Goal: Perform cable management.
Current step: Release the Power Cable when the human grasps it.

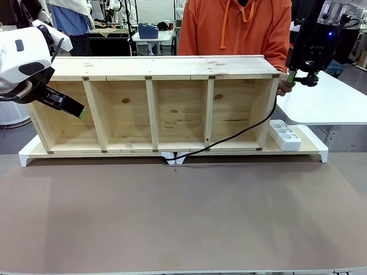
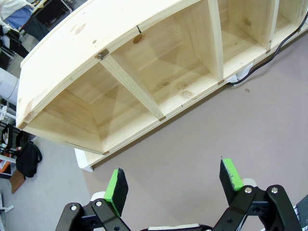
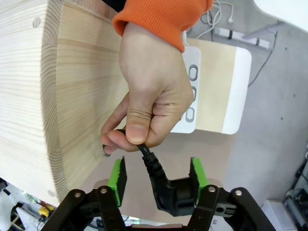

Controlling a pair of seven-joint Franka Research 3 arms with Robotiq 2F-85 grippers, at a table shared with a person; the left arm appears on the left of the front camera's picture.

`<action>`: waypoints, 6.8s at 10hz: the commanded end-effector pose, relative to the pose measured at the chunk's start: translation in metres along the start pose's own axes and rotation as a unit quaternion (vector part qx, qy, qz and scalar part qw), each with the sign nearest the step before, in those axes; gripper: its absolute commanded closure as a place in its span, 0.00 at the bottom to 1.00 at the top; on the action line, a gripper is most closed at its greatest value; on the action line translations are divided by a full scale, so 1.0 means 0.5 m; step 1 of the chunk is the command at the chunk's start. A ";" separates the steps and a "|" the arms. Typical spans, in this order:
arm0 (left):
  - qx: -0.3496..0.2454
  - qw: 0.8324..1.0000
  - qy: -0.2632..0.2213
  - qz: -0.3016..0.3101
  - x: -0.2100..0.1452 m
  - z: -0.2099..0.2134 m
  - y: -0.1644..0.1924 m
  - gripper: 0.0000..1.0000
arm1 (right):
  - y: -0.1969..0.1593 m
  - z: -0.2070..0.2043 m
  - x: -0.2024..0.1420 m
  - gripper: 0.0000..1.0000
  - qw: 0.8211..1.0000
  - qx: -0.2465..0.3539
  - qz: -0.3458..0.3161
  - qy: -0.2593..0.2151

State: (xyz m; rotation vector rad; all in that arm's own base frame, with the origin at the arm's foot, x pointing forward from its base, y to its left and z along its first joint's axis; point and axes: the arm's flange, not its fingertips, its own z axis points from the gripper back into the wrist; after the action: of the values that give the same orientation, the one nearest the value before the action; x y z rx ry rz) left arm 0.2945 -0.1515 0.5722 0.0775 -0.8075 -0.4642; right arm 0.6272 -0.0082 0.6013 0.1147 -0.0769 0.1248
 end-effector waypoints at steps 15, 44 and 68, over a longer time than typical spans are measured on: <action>0.006 1.000 0.004 -0.004 -0.002 0.003 0.001 0.00 | 0.001 0.001 -0.001 0.00 1.000 0.000 0.007 0.001; 0.006 1.000 0.004 -0.004 -0.002 0.003 0.001 0.00 | 0.001 0.001 -0.001 0.00 1.000 0.000 0.007 0.001; 0.006 1.000 0.004 -0.004 -0.002 0.003 0.001 0.00 | 0.001 0.001 -0.001 0.00 1.000 0.000 0.007 0.001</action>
State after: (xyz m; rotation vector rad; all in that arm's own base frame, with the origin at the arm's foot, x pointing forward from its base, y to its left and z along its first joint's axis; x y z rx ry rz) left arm 0.2945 -0.1515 0.5722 0.0775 -0.8075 -0.4642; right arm 0.6267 -0.0077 0.6022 0.1115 -0.0794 0.1506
